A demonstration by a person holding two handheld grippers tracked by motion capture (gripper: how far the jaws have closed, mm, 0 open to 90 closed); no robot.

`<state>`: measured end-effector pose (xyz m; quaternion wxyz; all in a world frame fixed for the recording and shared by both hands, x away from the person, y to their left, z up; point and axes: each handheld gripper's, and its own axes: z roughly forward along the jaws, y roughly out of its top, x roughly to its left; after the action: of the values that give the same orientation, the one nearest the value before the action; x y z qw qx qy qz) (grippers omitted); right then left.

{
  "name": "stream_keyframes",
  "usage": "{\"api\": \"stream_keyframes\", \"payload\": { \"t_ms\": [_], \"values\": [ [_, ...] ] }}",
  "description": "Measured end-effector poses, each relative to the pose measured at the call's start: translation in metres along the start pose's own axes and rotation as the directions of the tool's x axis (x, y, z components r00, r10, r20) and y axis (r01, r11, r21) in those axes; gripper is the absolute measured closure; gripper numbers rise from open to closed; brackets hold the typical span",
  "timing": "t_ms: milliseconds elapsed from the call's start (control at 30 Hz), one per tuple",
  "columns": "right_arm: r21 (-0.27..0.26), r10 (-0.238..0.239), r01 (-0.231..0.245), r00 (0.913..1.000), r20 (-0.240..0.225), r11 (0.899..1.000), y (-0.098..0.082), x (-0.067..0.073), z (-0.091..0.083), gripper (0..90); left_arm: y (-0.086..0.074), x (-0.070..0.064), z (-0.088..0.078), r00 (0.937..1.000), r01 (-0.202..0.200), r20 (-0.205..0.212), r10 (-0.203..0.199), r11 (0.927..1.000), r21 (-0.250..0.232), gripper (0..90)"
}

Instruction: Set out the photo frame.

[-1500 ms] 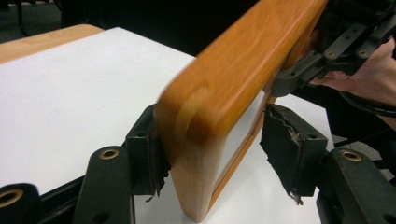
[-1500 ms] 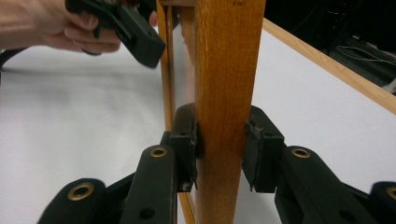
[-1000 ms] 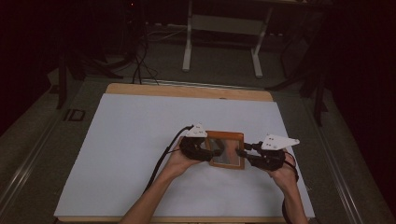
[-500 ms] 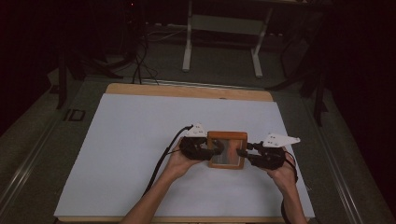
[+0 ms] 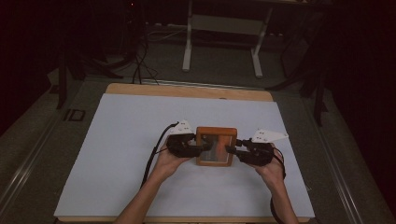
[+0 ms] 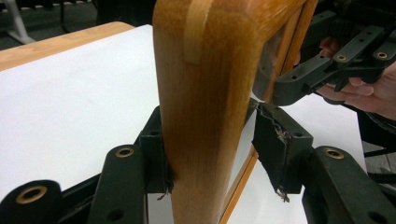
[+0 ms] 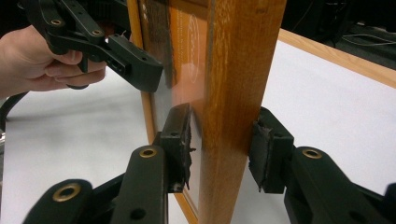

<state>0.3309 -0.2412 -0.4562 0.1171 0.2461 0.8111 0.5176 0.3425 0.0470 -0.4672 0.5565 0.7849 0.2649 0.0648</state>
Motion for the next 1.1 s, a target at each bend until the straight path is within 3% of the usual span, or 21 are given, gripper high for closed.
{"api": "stream_keyframes", "payload": {
  "t_ms": [567, 867, 1033, 1100],
  "values": [
    [0.024, 0.045, -0.043, 0.9974, -0.057, 0.999, 0.005, 0.009, 0.046, 61.7, -0.014, 0.021, -0.035, 0.9958, 0.075, -0.051, -0.076, 0.997, -0.019, 49.7],
    [0.038, 0.043, -0.04, 0.9964, -0.072, 0.998, 0.008, 0.016, 0.06, 61.7, -0.024, 0.03, -0.046, 0.9931, 0.107, -0.044, -0.108, 0.9939, -0.024, 50.0],
    [0.057, 0.048, -0.044, 0.9961, -0.074, 0.997, 0.007, 0.016, 0.066, 61.9, -0.029, 0.036, -0.045, 0.991, 0.13, -0.032, -0.13, 0.9915, -0.004, 49.6],
    [0.05, 0.053, -0.049, 0.9956, -0.078, 0.998, 0.005, 0.016, 0.068, 62.4, -0.031, 0.038, -0.046, 0.9897, 0.14, -0.027, -0.141, 0.99, -0.017, 49.2]
  ]
}}
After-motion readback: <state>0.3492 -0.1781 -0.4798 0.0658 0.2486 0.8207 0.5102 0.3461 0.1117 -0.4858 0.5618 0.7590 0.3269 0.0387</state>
